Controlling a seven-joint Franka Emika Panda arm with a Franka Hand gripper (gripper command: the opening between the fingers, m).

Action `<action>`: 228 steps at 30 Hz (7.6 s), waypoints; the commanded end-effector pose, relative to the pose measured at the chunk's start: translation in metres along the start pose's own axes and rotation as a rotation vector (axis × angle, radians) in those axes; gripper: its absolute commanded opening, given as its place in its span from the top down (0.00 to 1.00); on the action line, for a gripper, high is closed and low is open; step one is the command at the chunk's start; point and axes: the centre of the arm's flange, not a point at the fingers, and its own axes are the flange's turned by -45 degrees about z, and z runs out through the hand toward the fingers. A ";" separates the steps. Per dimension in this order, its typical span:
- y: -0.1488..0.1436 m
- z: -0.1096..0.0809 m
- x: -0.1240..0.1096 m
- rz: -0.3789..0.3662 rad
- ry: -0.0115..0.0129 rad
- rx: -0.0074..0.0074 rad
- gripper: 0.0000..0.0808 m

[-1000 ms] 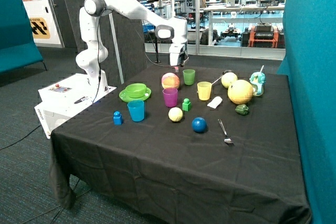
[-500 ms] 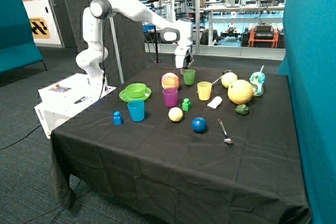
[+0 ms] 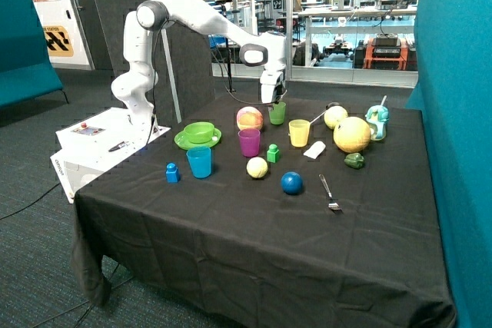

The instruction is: Place the bowl on the plate and the cup in the bowl matching the color

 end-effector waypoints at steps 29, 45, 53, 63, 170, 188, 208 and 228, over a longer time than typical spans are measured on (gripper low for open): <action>-0.006 0.029 -0.008 0.020 0.0036 0.0001 1.00; -0.004 0.030 -0.010 0.016 0.0036 0.0001 1.00; -0.003 0.030 -0.011 0.016 0.0036 0.0001 1.00; 0.002 0.014 -0.006 0.012 0.0036 0.0001 1.00; 0.221 -0.040 -0.223 -0.342 0.0036 -0.0006 1.00; 0.226 -0.013 -0.234 -0.334 0.0036 -0.0006 1.00; 0.232 0.013 -0.244 -0.324 0.0036 -0.0005 1.00; 0.234 0.017 -0.247 -0.343 0.0036 -0.0006 0.24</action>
